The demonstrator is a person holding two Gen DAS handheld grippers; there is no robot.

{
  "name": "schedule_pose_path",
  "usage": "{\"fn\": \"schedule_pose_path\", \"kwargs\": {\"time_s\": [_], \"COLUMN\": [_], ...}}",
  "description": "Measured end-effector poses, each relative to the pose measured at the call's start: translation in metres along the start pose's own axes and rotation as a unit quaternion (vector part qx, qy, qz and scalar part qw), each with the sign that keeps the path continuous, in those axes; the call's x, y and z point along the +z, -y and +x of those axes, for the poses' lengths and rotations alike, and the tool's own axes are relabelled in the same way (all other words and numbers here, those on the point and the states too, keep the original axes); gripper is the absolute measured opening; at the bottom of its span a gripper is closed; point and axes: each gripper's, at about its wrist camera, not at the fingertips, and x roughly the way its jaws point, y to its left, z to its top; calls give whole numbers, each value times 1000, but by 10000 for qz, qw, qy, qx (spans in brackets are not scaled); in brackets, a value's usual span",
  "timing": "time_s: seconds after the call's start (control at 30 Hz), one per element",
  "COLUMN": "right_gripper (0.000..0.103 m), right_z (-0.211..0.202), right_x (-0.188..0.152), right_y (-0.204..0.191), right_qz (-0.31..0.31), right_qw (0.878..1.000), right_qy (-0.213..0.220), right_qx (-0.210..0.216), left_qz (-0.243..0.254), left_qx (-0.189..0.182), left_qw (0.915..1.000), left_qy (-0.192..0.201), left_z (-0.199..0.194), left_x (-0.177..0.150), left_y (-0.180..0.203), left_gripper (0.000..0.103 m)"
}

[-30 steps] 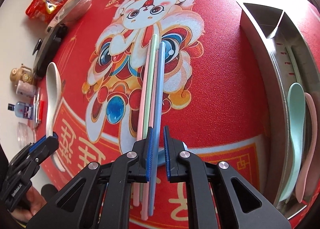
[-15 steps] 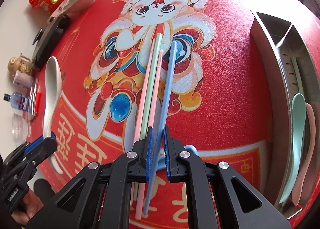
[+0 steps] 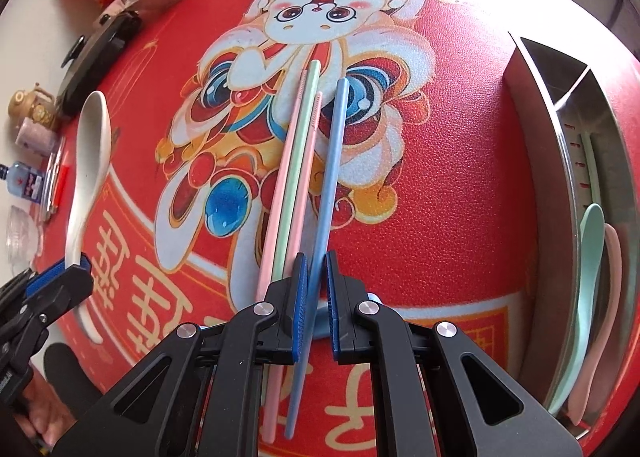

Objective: Organize utensils
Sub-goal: 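Grasp another blue chopstick with the right tool while the left tool holds the white spoon, then place the blue chopstick in the steel holder and open the right tool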

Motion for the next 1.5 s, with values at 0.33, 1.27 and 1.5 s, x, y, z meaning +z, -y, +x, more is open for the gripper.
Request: {"fn": "schedule_pose_path", "kwargs": {"time_s": [0.33,1.27,1.5], "right_gripper": [6,6,6], "right_z": [-8,-78,-67], "right_x": [-2,-52,-46], "right_y": [4,149,148], "right_qz": [-131,1348,869], "right_qw": [9996,9819,9897], "right_qy": [263,1333,1139], "right_qx": [-3,25,80], "left_qz": [23,585,524], "left_qx": [-17,-323,-217], "left_qw": [10000,9977,9984], "left_qy": [1,-81,-65], "left_z": [2,26,23], "left_x": [3,16,11], "left_y": [3,69,78], "left_gripper": [13,13,13]}}
